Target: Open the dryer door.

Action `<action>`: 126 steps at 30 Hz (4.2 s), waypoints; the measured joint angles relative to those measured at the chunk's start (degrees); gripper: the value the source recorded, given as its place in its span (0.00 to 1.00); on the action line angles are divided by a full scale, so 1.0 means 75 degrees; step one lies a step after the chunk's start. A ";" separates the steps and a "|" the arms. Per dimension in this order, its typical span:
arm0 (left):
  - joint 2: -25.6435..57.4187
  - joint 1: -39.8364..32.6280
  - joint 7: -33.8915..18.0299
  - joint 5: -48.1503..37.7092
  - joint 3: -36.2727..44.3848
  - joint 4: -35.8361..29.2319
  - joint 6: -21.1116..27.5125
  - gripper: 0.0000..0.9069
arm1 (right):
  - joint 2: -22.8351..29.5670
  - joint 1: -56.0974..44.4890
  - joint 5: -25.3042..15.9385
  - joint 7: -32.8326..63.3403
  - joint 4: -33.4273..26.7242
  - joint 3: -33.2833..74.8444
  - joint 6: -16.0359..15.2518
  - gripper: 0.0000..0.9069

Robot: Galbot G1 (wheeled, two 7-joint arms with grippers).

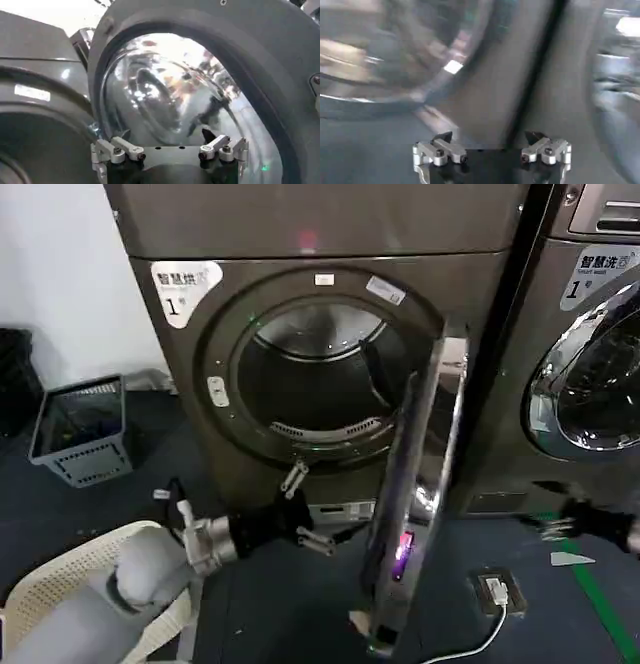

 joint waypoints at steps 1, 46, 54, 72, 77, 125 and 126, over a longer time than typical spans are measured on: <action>-0.0045 -0.0055 -0.0012 0.0028 0.0078 0.0039 0.0004 1.00 | 0.0099 -0.0230 -0.0089 0.0195 -0.0109 0.0308 0.0019 1.00; -0.3705 -0.2611 -0.1177 0.1665 0.3018 0.2600 -0.0006 1.00 | 0.4074 -0.5093 -0.4486 0.3057 -0.0416 0.7377 -0.1551 1.00; -0.4369 -0.3042 -0.1267 0.1801 0.3238 0.3209 -0.0012 1.00 | 0.4538 -0.5364 -0.4677 0.3142 0.0000 0.7675 -0.1696 1.00; -0.5660 -0.4014 -0.1768 0.2121 0.3377 0.4918 0.0233 1.00 | 0.5066 -0.5548 -0.4448 0.3123 0.0594 0.7820 -0.1740 1.00; -0.5909 -0.4095 -0.2000 0.2086 0.3454 0.5212 0.0687 1.00 | 0.5126 -0.5559 -0.4434 0.3116 0.0616 0.7852 -0.1741 1.00; -0.2963 -0.3593 -0.1817 0.0548 0.4078 0.2298 0.1937 1.00 | 0.5147 -0.5471 -0.4335 0.2957 0.0451 0.7829 -0.1955 1.00; -0.2722 -0.3549 -0.1825 0.0461 0.4072 0.2112 0.1974 1.00 | 0.5147 -0.5471 -0.4335 0.2963 0.0458 0.7830 -0.1971 1.00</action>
